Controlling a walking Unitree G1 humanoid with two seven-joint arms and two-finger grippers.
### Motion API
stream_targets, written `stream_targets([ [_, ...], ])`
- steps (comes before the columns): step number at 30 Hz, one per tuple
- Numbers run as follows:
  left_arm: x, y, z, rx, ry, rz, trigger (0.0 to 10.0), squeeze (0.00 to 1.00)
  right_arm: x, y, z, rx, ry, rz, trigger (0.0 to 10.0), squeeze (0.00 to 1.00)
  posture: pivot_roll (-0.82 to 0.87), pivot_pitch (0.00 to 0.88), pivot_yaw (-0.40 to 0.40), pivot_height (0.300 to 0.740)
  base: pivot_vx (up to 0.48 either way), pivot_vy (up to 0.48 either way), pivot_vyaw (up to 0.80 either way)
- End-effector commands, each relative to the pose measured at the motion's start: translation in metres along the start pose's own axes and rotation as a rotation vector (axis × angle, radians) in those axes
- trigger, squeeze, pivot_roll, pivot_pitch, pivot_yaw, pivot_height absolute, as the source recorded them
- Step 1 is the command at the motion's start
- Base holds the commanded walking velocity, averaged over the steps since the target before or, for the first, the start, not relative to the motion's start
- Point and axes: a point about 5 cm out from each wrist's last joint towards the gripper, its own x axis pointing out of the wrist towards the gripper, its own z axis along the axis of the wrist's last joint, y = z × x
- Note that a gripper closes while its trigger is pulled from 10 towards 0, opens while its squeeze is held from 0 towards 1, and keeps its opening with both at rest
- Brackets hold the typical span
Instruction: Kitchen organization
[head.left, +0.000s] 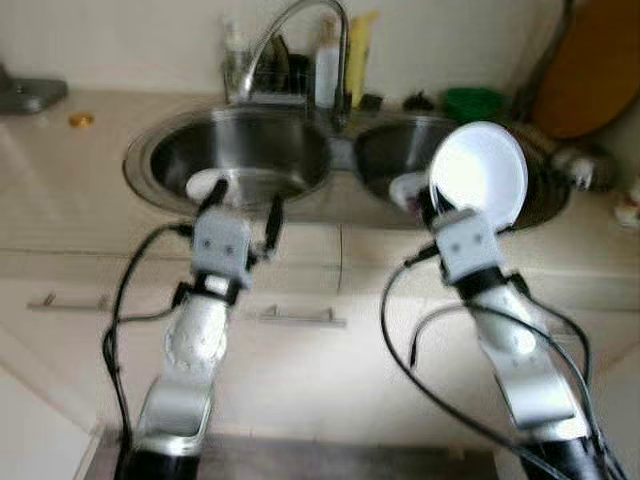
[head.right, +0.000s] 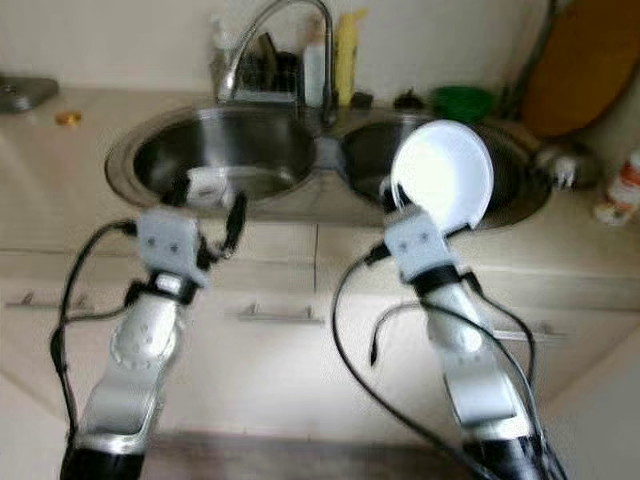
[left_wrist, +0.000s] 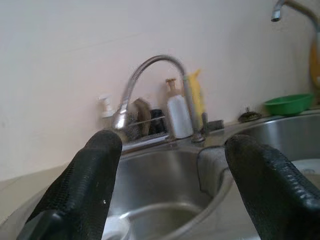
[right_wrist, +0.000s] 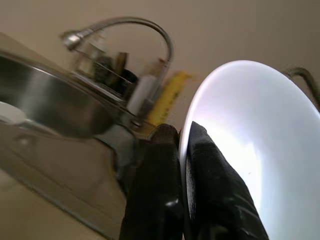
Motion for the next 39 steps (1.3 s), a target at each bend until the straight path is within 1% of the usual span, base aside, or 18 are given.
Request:
stream_targets([
  [1,0.002,-0.009,0.004,-0.014,-0.014,-0.027,10.0,0.0,-0.001,-0.009,0.001,-0.003,-0.006,-0.032,10.0,0.0,0.02,0.0,-0.028,0.74,0.274,0.0,0.0],
  [17,0.002,-0.01,0.004,-0.014,-0.014,-0.036,10.0,0.0,0.0,-0.009,-0.003,0.017,0.014,-0.031,10.0,0.0,0.02,0.0,-0.031,0.74,0.274,0.0,0.0],
  [23,0.002,-0.013,0.002,-0.015,-0.001,-0.047,10.0,0.0,-0.002,-0.009,-0.008,0.035,0.043,-0.018,10.0,0.0,0.02,0.0,-0.031,0.74,0.0,0.0,0.0],
  [26,0.002,-0.014,0.002,-0.016,-0.001,-0.052,10.0,0.0,-0.003,-0.009,-0.013,0.062,0.074,0.009,10.0,0.0,0.02,0.0,-0.031,0.74,0.0,0.0,0.0],
  [30,0.003,-0.015,0.001,-0.014,-0.002,-0.052,10.0,0.0,0.005,-0.006,-0.025,0.131,0.142,0.071,10.0,0.0,0.03,0.0,-0.035,0.74,0.0,0.0,0.0],
  [33,0.003,-0.015,0.001,-0.013,-0.002,-0.05,10.0,0.0,0.011,-0.006,-0.031,0.157,0.167,0.086,10.0,0.0,0.03,0.0,-0.038,0.74,0.0,0.0,0.0],
  [34,0.004,-0.015,0.001,-0.012,-0.003,-0.049,10.0,0.0,0.016,-0.004,-0.04,0.173,0.213,0.109,10.0,0.0,0.03,0.0,-0.039,0.74,0.0,0.0,0.0],
  [37,0.004,-0.015,0.001,-0.011,-0.005,-0.047,10.0,0.0,0.022,-0.002,-0.05,0.204,0.276,0.122,10.0,0.0,0.04,0.0,-0.04,0.74,0.0,0.0,0.0],
  [38,0.004,-0.015,0.001,-0.011,-0.006,-0.047,10.0,0.0,0.026,-0.003,-0.056,0.214,0.311,0.129,10.0,0.0,0.04,0.0,-0.04,0.74,0.0,0.0,0.0],
  [39,0.005,-0.015,0.001,-0.011,-0.008,-0.046,10.0,0.0,0.032,-0.004,-0.063,0.244,0.355,0.125,10.0,0.0,0.04,0.0,-0.04,0.74,0.0,0.0,0.0],
])
